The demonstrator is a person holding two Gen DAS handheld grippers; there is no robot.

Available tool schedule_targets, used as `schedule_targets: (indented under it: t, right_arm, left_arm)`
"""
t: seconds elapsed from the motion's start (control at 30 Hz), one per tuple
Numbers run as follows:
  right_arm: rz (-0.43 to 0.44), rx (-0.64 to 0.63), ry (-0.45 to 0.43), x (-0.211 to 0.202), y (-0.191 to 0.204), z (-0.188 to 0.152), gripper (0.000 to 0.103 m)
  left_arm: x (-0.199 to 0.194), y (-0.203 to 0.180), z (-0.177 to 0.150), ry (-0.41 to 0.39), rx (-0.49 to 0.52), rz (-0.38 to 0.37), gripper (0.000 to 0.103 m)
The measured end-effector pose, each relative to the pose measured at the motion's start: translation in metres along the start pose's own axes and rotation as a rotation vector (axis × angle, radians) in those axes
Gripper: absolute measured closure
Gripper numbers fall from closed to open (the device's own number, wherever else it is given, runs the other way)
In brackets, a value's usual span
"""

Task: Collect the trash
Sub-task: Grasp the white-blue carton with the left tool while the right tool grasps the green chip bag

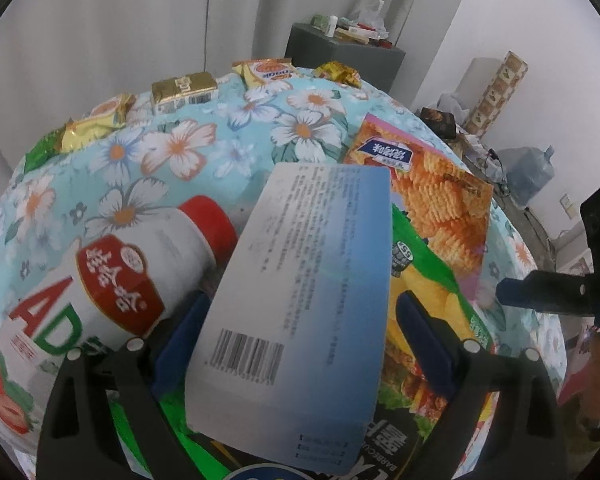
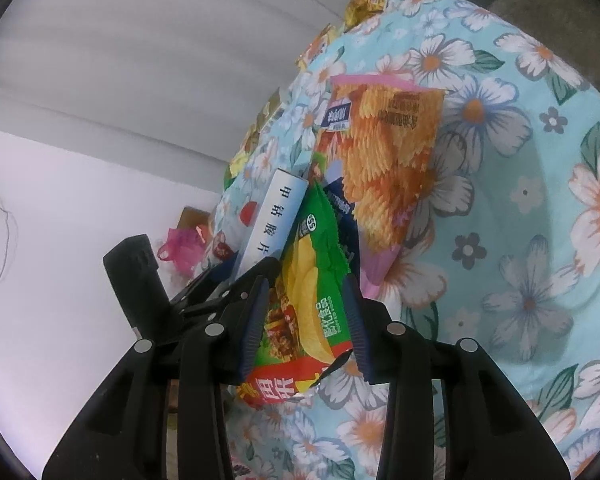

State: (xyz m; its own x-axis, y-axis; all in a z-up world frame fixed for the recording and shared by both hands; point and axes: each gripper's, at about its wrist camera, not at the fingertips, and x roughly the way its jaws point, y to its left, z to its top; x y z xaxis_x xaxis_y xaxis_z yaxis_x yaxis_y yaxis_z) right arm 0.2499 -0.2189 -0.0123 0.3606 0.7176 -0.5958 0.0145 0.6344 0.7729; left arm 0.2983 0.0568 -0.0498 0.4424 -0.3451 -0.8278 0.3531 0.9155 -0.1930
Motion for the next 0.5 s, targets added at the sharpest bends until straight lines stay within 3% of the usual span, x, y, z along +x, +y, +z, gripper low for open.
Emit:
schedule_targets:
  t: [0.2, 0.5]
  right_arm:
    - [0.001, 0.007, -0.003, -0.005, -0.004, -0.003, 0.066]
    - [0.002, 0.046, 0.021, 0.004, -0.015, -0.002, 0.064]
  left_arm:
    - [0.001, 0.005, -0.002, 0.002, -0.043, -0.016, 0.022]
    - [-0.015, 0.012, -0.024, -0.033, -0.117, -0.050, 0.025]
